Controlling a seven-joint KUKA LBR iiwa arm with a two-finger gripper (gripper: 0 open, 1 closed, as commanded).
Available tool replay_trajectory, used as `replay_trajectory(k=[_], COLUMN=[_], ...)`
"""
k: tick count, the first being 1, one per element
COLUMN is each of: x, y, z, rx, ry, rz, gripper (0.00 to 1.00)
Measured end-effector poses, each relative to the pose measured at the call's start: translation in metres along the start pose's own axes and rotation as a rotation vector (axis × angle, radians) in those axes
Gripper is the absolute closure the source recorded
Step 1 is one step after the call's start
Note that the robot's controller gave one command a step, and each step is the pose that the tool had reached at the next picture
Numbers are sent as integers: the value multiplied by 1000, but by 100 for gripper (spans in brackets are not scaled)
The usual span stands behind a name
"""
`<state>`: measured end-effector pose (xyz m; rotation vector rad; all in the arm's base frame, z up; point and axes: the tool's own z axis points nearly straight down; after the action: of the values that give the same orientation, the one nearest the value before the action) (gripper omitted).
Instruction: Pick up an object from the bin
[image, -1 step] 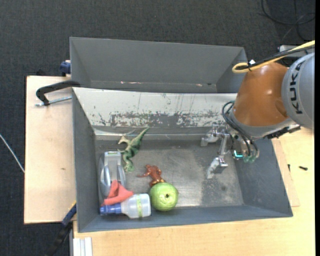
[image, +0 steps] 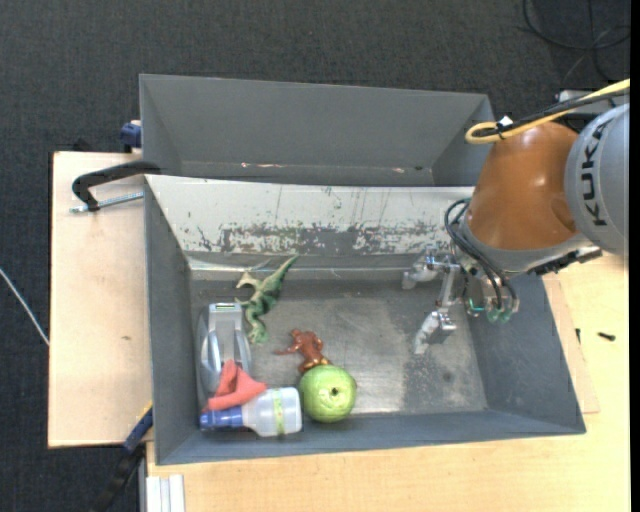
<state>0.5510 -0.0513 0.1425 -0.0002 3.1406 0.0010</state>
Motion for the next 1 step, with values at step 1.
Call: replay_trajectory(k=[1], x=[0], y=[1], z=[0], rx=[0], ry=[0], rz=[0], gripper=[0])
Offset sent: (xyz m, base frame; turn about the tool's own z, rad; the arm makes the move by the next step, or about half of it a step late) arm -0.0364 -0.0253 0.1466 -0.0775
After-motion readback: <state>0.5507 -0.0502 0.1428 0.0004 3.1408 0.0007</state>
